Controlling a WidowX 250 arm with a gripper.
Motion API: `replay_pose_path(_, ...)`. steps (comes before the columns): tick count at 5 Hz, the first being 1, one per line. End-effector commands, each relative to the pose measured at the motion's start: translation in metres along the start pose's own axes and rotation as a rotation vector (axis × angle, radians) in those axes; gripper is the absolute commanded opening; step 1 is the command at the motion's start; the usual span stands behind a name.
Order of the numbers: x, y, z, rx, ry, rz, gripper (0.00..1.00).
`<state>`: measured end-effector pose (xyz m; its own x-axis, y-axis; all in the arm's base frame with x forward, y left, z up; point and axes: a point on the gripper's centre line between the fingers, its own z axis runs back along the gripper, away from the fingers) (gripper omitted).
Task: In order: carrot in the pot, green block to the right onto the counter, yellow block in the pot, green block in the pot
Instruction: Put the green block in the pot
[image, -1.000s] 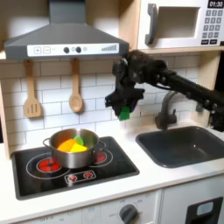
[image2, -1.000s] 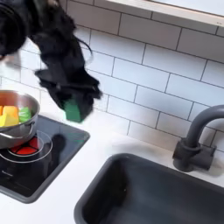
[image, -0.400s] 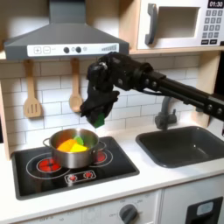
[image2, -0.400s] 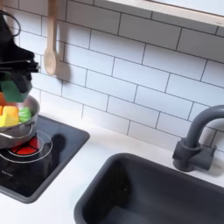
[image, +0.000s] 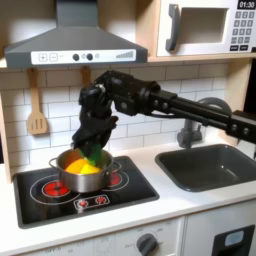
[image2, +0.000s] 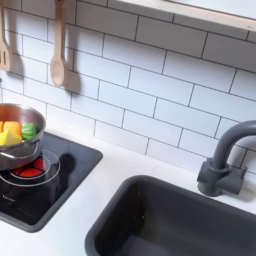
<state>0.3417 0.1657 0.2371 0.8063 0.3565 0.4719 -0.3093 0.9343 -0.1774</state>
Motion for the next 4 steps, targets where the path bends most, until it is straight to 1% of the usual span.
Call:
replay_pose_path(1, -0.002, -0.009, -0.02, -0.027, 0.093, -0.082, 1.0)
replay_pose_path(2, -0.002, -0.018, -0.012, -0.035, 0.072, -0.108, 1.0)
replay_pose_path(3, -0.008, -0.04, -0.006, -0.039, 0.072, -0.162, 1.0)
replay_pose_path(4, -0.005, -0.039, 0.001, -0.039, 0.052, -0.155, 1.0)
